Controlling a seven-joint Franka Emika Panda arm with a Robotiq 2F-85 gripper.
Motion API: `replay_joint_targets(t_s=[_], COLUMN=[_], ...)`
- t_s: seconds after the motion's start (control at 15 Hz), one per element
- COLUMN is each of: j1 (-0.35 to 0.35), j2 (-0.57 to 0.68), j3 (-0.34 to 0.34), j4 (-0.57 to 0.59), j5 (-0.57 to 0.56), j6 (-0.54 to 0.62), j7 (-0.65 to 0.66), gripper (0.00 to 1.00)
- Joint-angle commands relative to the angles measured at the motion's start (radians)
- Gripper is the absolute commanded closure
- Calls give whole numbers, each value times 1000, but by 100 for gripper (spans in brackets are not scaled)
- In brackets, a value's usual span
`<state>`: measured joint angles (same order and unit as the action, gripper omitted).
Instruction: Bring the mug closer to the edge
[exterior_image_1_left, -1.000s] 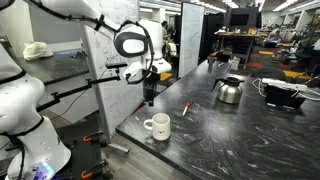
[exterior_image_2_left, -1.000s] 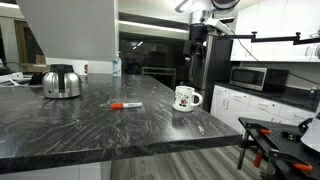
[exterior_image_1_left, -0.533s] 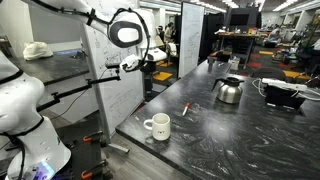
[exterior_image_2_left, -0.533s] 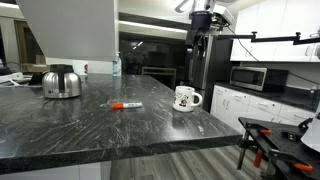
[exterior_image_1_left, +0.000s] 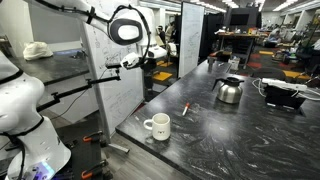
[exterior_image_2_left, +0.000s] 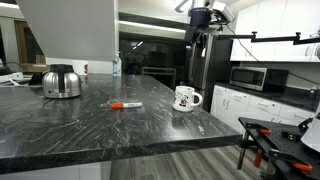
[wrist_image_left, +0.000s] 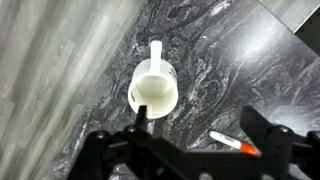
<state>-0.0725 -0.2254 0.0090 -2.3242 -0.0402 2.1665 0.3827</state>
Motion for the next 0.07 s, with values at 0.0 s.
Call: replay_joint_targets(t_s=[0.0], j1=[-2], j2=[-2], j3=[8], j4=[15], j5=[-24], j6=[-42], j7=[15], gripper=[0])
